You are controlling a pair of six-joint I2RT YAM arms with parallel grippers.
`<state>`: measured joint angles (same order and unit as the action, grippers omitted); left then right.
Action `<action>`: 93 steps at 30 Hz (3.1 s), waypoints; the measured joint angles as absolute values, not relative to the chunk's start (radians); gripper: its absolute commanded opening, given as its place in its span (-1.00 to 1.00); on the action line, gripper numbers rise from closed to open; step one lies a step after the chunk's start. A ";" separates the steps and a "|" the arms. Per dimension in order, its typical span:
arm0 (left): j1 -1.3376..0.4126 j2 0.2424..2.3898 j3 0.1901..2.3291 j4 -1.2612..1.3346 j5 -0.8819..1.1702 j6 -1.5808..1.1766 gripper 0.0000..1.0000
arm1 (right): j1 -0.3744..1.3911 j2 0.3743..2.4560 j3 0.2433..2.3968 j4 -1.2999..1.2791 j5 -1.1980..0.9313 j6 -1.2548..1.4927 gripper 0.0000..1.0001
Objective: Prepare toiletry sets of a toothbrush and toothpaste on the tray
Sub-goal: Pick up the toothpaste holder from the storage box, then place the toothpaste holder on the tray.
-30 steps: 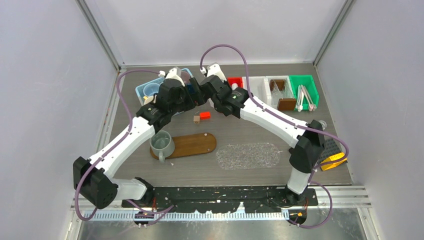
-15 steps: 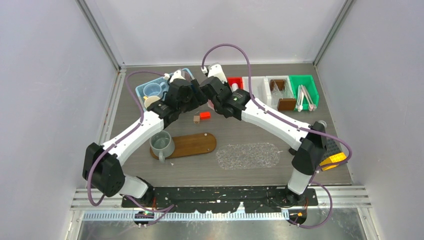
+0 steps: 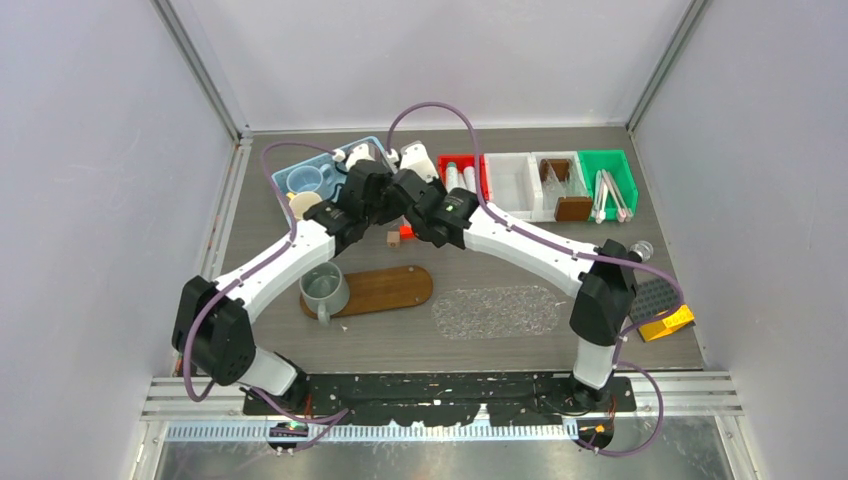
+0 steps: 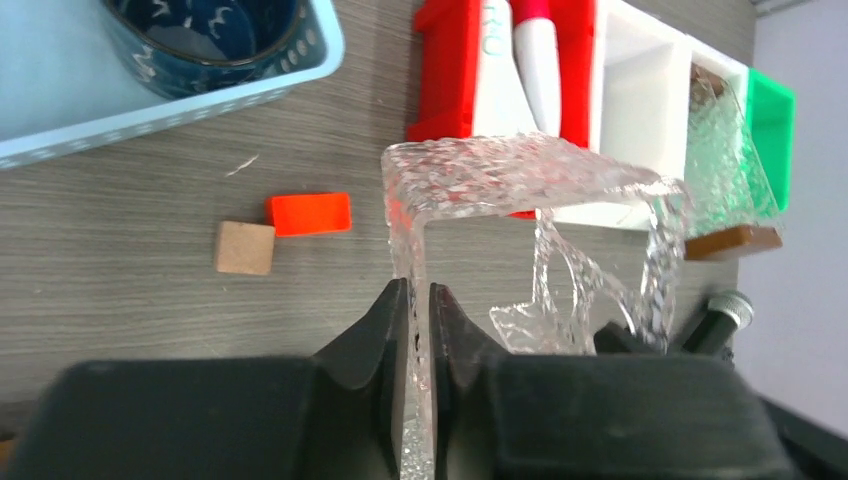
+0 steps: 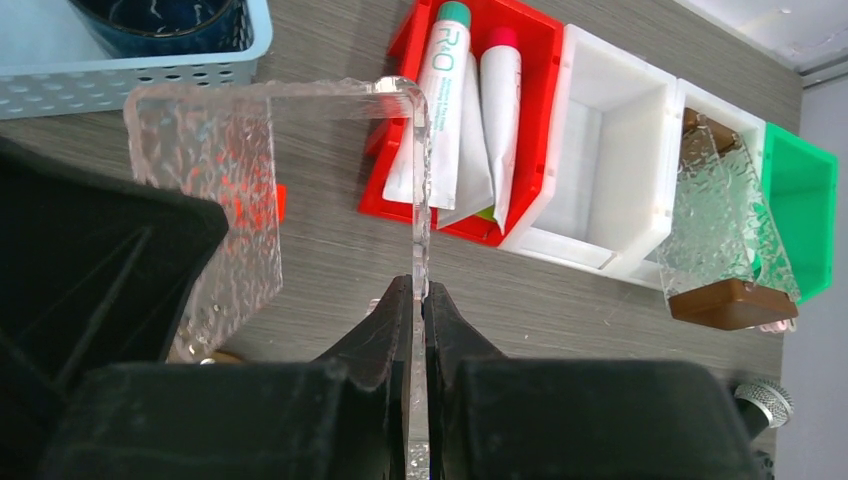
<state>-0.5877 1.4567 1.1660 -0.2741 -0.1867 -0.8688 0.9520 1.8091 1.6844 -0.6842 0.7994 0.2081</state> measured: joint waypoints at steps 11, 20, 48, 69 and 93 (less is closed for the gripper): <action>-0.595 1.473 1.158 -0.298 -0.226 -0.803 -1.00 | 0.968 1.809 1.705 -0.707 0.742 0.240 0.26; -0.548 1.412 1.081 -0.254 -0.154 -0.745 -1.00 | 0.958 1.575 1.658 -0.657 0.524 0.261 0.66; -0.373 1.200 0.810 0.136 0.273 -0.915 -1.00 | 0.675 1.424 1.342 -0.370 -0.144 0.569 -0.02; -0.371 1.155 0.793 0.121 0.268 -0.893 0.12 | 0.681 1.453 1.354 -0.406 -0.173 0.554 -0.99; -0.371 0.794 1.054 -0.523 -0.590 -0.139 0.99 | 1.025 1.848 1.727 -0.943 0.310 0.633 -0.99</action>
